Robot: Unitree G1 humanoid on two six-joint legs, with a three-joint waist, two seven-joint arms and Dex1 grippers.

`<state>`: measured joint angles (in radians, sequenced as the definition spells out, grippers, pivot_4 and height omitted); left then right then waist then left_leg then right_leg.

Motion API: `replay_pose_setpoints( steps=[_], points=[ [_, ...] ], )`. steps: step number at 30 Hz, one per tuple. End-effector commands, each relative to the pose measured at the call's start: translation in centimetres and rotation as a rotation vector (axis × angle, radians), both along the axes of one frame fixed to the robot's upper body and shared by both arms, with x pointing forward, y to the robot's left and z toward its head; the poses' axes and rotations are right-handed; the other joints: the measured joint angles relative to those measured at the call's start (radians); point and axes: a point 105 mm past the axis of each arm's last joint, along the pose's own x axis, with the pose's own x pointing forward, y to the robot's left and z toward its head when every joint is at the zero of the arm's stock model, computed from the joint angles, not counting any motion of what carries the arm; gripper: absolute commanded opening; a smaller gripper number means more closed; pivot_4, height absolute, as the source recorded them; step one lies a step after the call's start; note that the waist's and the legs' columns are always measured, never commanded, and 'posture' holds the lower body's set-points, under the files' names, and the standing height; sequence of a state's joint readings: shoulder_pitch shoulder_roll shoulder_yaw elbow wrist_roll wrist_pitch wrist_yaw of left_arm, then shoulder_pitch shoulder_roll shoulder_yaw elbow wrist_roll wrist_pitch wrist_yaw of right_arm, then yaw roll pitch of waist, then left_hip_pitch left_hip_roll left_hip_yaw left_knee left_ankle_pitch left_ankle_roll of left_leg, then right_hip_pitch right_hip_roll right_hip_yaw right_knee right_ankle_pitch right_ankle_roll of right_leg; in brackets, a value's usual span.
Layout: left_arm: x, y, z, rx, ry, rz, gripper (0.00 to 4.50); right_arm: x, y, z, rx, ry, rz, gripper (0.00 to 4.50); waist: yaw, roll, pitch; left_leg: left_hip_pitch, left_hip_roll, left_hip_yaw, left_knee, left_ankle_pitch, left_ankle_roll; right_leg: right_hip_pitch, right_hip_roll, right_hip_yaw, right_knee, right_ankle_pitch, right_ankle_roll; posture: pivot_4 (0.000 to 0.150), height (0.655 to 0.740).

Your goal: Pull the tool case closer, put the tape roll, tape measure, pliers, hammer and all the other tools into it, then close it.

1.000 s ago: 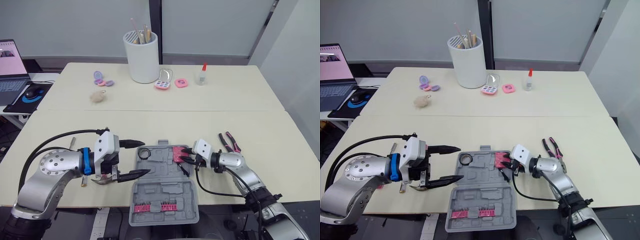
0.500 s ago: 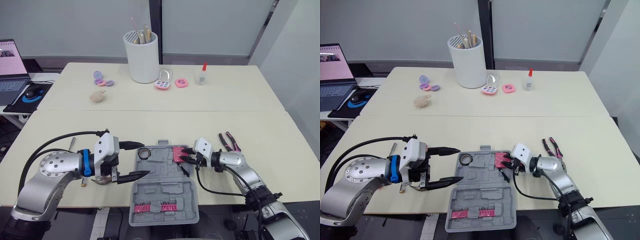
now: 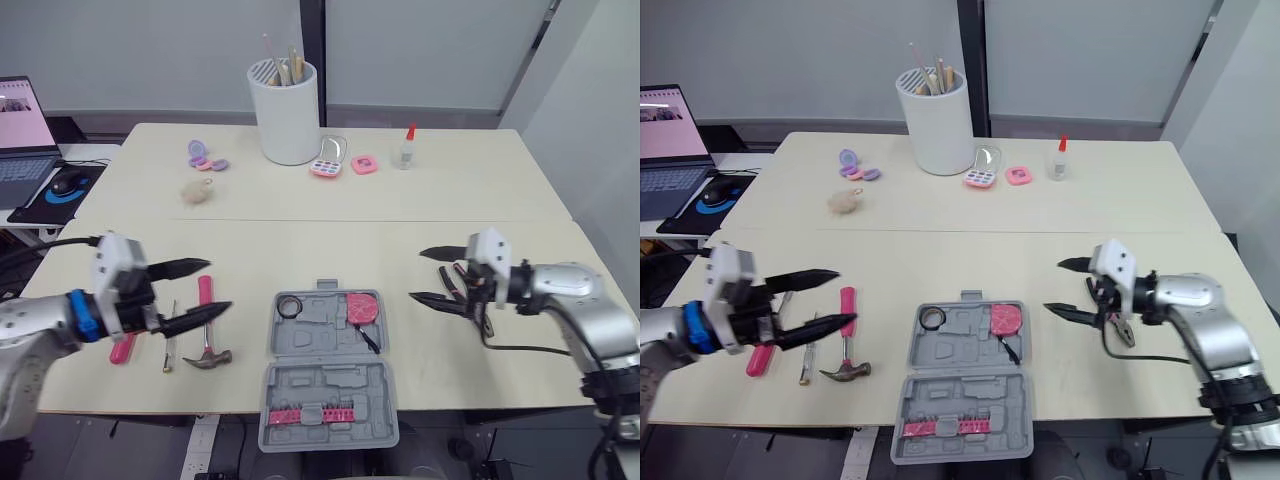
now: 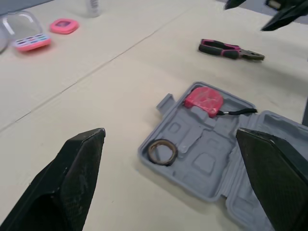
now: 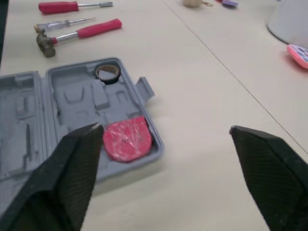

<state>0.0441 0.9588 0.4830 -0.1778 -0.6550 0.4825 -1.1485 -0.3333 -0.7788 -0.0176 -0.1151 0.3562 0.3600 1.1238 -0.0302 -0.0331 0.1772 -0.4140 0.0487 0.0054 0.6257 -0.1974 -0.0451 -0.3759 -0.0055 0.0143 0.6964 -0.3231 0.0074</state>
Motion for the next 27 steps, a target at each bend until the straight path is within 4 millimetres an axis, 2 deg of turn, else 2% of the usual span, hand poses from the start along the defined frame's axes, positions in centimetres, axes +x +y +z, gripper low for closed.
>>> replay_pose_setpoints(
  steps=[1, 8, 11, 13, 17, 27],
  points=[
    [-0.4, 4.2, 1.6, 0.014, -0.017, 0.11, 4.5, -0.3, -2.7, 3.0, 0.043, -0.016, -0.072, 4.48, -0.001, 0.0, 0.0, 0.0, 0.0, 0.001, 0.0, 0.0, 0.0, -0.001, 0.0, 0.0, 0.0, 0.0, 0.0, 0.15, 0.74],
    [-1.9, 11.2, 2.2, -0.025, 0.042, 0.324, 4.5, -0.5, -10.0, 3.6, -0.053, -0.011, -0.258, 4.48, 0.001, 0.0, 0.0, -0.002, -0.001, 0.003, -0.001, 0.0, 0.0, -0.004, -0.002, 0.001, 0.0, 0.0, -0.001, 0.15, 0.74],
    [-2.6, 14.6, 1.9, -0.024, 0.05, 0.441, 4.5, -0.6, -12.7, 2.8, -0.037, 0.006, -0.349, 4.48, 0.0, 0.0, 0.0, -0.002, -0.001, 0.004, -0.001, 0.0, 0.0, -0.004, -0.003, 0.002, 0.0, 0.0, -0.001, 0.15, 0.74],
    [-3.1, 16.4, 1.6, -0.02, 0.057, 0.495, 4.5, -0.8, -13.8, 2.2, -0.021, 0.02, -0.382, 4.48, 0.0, 0.0, 0.0, -0.002, 0.0, 0.005, -0.001, 0.0, 0.0, -0.005, -0.002, 0.002, 0.0, 0.0, -0.001, 0.15, 0.74],
    [-3.7, 17.9, 1.5, -0.039, 0.068, 0.54, 4.5, -0.9, -14.9, 1.8, -0.025, 0.026, -0.407, 4.48, -0.002, 0.0, 0.0, -0.002, 0.0, 0.007, -0.002, 0.0, 0.0, -0.007, -0.003, 0.003, 0.001, 0.0, -0.001, 0.15, 0.74],
    [-4.5, 18.2, -0.6, -0.057, 0.132, 0.541, 4.5, -0.8, -13.9, 1.7, -0.032, 0.042, -0.38, 4.48, -0.002, 0.0, 0.0, -0.003, 0.0, 0.008, -0.002, 0.0, 0.0, -0.008, -0.003, 0.003, 0.002, 0.0, -0.001, 0.15, 0.74]
  ],
)
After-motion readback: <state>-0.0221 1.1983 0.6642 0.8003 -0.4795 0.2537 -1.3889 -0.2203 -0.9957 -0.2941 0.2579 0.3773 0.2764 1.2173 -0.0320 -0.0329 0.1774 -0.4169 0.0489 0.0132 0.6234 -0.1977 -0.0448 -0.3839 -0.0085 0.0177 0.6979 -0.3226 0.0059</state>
